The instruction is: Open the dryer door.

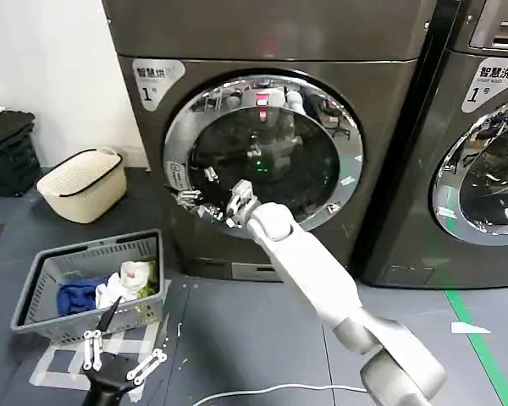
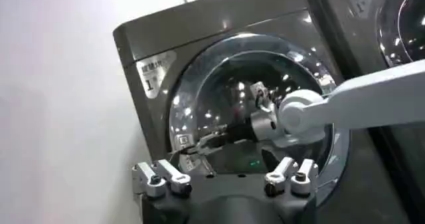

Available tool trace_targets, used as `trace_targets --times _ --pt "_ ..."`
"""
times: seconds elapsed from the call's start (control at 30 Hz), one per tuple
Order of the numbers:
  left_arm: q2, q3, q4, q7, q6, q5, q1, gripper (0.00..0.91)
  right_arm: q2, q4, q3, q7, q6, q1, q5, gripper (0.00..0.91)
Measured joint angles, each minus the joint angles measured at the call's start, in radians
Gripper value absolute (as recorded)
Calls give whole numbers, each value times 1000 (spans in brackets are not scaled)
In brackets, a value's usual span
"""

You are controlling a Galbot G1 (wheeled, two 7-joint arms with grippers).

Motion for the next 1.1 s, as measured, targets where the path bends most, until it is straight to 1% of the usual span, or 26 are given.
trace_targets --times 0.1,0.3,0.47,0.67,0.87,0.97,1.1 --pt "0 0 0 0 0 0 1 907 -8 8 -5 -36 -2 0 8 907" --pt "0 -2 0 0 0 0 -1 907 -30 36 -21 -104 -5 -5 52 907" --pt "0 -5 4 0 2 -2 -5 907 -58 65 -35 -152 -9 -12 103 907" --pt "2 -10 11 -1 8 -6 -13 907 -97 101 -61 -226 24 -16 184 907" --pt "13 -39 31 -1 35 -47 -37 907 -144 151 -88 -293 29 -29 245 907" --pt "22 -64 53 -1 55 -94 -55 907 -165 175 -99 -330 42 -35 276 907" --pt "40 -111 77 -1 100 -146 -87 907 -195 208 -106 -382 51 -45 311 907"
